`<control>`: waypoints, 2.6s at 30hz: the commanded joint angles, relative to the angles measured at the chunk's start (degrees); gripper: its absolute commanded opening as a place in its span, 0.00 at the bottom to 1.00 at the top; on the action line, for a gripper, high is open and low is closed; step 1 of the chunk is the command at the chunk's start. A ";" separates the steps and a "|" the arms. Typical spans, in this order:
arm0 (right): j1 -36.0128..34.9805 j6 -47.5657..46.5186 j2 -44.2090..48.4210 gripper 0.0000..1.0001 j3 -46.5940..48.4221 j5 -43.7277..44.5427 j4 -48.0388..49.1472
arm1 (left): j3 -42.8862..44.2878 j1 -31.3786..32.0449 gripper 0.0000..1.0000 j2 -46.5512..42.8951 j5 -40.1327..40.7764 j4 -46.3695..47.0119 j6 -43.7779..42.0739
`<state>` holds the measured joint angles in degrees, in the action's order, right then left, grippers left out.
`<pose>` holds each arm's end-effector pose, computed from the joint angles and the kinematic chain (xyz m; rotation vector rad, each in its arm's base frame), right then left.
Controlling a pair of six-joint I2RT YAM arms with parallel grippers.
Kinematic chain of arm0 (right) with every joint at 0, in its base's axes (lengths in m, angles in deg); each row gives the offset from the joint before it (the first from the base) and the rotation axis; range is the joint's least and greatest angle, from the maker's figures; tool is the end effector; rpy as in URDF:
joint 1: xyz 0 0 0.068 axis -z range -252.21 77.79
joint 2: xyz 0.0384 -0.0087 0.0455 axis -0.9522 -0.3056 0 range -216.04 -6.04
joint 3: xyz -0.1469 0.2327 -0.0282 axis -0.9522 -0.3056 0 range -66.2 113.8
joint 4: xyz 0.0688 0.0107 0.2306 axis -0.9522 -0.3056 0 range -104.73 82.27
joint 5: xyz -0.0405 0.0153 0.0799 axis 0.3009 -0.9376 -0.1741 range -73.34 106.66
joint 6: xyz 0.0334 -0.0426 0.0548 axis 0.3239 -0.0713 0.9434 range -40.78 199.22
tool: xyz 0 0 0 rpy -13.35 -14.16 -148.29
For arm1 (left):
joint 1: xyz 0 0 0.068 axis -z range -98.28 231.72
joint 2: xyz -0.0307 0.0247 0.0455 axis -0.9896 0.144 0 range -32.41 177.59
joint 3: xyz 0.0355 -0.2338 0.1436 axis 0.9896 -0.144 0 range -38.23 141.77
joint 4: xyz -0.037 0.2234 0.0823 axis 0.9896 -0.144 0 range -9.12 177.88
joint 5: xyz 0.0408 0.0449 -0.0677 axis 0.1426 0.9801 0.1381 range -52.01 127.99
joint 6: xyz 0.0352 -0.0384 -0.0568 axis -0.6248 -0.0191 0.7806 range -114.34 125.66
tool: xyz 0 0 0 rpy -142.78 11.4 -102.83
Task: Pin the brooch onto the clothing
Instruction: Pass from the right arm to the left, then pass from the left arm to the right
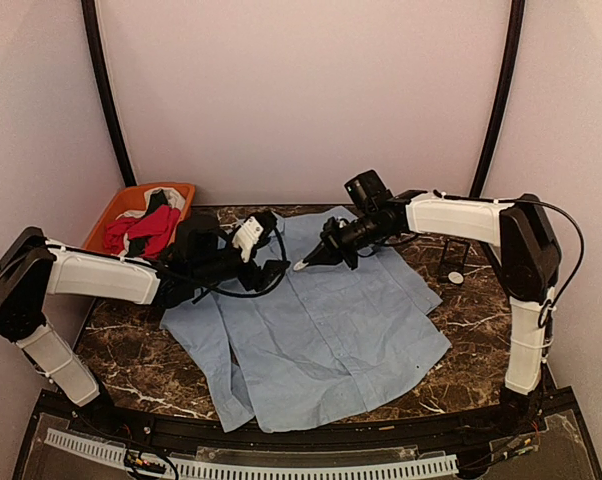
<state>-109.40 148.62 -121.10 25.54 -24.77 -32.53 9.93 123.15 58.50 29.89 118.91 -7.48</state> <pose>0.3276 0.3031 0.2314 -0.3646 -2.6387 -1.4046 0.2674 -0.2483 0.2459 0.9151 1.5484 -0.4803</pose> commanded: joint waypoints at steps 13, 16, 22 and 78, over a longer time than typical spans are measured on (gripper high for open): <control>-0.49 8.33 5.11 0.00 -7.27 -6.00 13.01 | -3.91 0.65 0.66 -1.24 -9.33 6.58 -15.01; -0.67 9.09 5.32 0.00 -7.81 -6.58 13.96 | -3.45 0.62 0.60 -1.00 -9.59 5.63 -15.56; -0.95 12.62 5.36 0.00 -10.14 -8.55 18.71 | -2.44 0.90 0.44 -0.79 -9.89 3.80 -16.73; -0.08 -76.69 23.50 0.47 -20.87 6.93 20.69 | 10.14 2.77 0.01 -7.30 -5.07 -28.00 5.62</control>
<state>-108.08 89.00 -98.87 9.24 -13.67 -21.23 18.21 125.45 52.95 27.75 101.09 -7.13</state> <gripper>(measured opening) 0.487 0.025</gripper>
